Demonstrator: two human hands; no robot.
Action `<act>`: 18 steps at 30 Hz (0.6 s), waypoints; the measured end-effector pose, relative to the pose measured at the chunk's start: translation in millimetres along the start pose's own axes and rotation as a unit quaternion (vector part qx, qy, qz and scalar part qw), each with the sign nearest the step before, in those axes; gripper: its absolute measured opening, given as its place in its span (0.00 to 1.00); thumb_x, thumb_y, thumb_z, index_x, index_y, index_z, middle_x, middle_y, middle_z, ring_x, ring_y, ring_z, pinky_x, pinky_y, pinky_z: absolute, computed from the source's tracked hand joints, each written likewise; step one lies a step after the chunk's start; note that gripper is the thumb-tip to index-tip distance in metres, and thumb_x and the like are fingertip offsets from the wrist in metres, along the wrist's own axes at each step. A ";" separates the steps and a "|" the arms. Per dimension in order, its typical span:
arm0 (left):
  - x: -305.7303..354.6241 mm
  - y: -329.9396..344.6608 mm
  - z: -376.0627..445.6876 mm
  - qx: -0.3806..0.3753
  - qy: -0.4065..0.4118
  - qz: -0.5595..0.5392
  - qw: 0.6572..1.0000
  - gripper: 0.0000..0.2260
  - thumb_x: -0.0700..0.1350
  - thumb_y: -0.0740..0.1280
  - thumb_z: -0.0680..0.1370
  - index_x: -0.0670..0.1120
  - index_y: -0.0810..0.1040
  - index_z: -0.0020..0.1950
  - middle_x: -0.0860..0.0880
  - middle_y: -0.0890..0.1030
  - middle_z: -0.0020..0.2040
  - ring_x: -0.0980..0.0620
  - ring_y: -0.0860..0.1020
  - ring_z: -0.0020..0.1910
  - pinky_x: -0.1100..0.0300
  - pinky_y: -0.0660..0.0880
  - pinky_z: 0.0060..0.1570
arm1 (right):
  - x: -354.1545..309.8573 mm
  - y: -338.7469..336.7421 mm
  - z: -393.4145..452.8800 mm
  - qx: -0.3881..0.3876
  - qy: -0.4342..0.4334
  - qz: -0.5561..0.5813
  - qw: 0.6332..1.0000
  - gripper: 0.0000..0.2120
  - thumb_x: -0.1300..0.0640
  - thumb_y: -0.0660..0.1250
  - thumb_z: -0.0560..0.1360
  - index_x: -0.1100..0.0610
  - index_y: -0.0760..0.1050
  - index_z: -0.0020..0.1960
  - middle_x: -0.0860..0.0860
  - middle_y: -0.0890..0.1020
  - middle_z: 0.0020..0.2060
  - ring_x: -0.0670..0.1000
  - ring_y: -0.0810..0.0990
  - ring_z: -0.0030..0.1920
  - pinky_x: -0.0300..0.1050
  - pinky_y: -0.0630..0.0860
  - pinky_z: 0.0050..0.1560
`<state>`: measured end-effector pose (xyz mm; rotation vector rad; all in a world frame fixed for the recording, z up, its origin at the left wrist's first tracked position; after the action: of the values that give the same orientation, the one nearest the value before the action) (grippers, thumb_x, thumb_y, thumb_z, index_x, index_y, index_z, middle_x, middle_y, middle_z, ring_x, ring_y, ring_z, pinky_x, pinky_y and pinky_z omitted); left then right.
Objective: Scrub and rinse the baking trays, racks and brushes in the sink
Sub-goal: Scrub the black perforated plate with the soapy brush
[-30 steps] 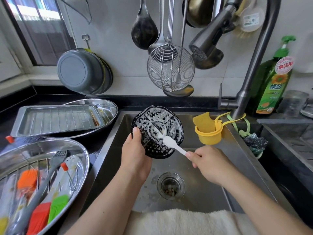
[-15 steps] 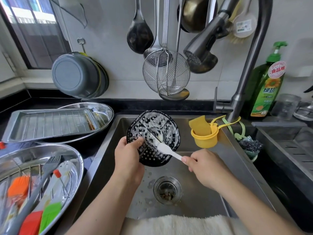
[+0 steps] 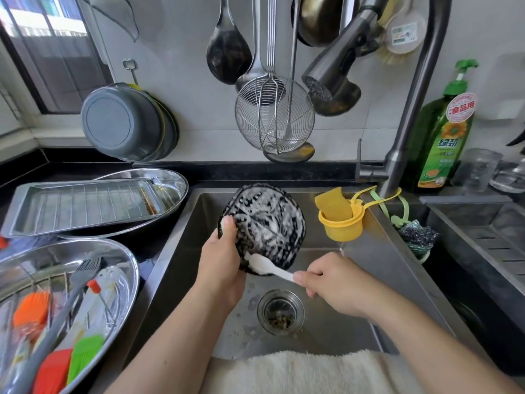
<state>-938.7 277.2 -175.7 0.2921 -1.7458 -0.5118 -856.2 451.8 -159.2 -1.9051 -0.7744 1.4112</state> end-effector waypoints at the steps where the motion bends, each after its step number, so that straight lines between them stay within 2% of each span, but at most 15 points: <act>1: 1.4 3.2 -0.9 -0.007 0.002 -0.018 1.000 0.19 0.53 0.55 0.88 0.44 0.76 0.71 0.41 0.85 0.62 0.40 0.84 0.60 0.39 0.76 0.66 | -2.8 2.8 0.0 -0.001 -0.003 0.007 1.000 0.22 0.42 0.65 0.81 0.54 0.79 0.34 0.47 0.73 0.25 0.48 0.71 0.29 0.43 0.67 0.34; 6: -6.6 31.2 -8.3 -0.086 -0.038 -0.033 0.995 0.25 0.57 0.48 0.88 0.44 0.70 0.76 0.42 0.82 0.67 0.42 0.81 0.65 0.43 0.75 0.67 | -20.6 -10.7 0.9 0.083 -0.026 -0.004 0.996 0.22 0.43 0.63 0.82 0.54 0.76 0.33 0.47 0.70 0.24 0.49 0.69 0.27 0.43 0.62 0.30; 9: -0.6 26.6 -3.3 -0.081 -0.031 -0.085 0.993 0.27 0.58 0.48 0.87 0.44 0.69 0.78 0.43 0.80 0.69 0.43 0.80 0.67 0.45 0.75 0.65 | -5.2 -25.1 -1.3 0.081 0.008 -0.023 0.996 0.23 0.42 0.63 0.82 0.55 0.78 0.35 0.47 0.71 0.24 0.49 0.69 0.27 0.43 0.63 0.30; 11: 1.4 24.9 -0.7 -0.082 -0.022 -0.104 0.991 0.27 0.58 0.48 0.87 0.44 0.68 0.79 0.43 0.80 0.70 0.43 0.79 0.68 0.45 0.73 0.68 | 4.3 -31.2 -2.1 0.081 0.023 -0.027 0.996 0.23 0.43 0.63 0.82 0.57 0.80 0.37 0.47 0.71 0.24 0.49 0.69 0.26 0.42 0.63 0.29; 13: -1.1 30.5 -3.6 -0.096 -0.021 -0.099 0.990 0.27 0.58 0.49 0.87 0.44 0.67 0.79 0.42 0.79 0.71 0.43 0.79 0.69 0.43 0.71 0.71 | -4.0 -21.2 -3.6 0.063 -0.004 -0.012 0.998 0.23 0.42 0.64 0.81 0.57 0.80 0.36 0.47 0.70 0.21 0.47 0.67 0.25 0.42 0.62 0.28; 15: -3.5 35.8 -7.0 -0.107 -0.024 -0.100 0.989 0.27 0.58 0.49 0.87 0.43 0.68 0.79 0.42 0.80 0.70 0.43 0.80 0.67 0.44 0.74 0.68 | -17.4 -8.5 -3.8 0.050 -0.035 0.012 0.998 0.22 0.42 0.65 0.81 0.55 0.78 0.34 0.46 0.68 0.19 0.46 0.66 0.24 0.43 0.61 0.29; 18: 1.7 32.0 -4.9 -0.105 -0.011 -0.129 0.986 0.28 0.59 0.47 0.87 0.43 0.66 0.80 0.42 0.78 0.72 0.42 0.78 0.70 0.44 0.70 0.72 | -10.3 -22.5 -1.6 0.084 -0.007 0.024 0.996 0.22 0.42 0.65 0.81 0.54 0.77 0.33 0.46 0.69 0.20 0.48 0.68 0.26 0.43 0.62 0.29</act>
<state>-931.9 303.4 -157.9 0.3660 -1.6664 -0.8839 -859.1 457.6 -135.4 -1.7966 -0.6001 1.4722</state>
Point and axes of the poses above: each hand's wrist, its own z-axis towards the middle knuckle, its own y-axis out of the palm, x = y × z, the point moved 10 cm from there along z, towards the middle knuckle
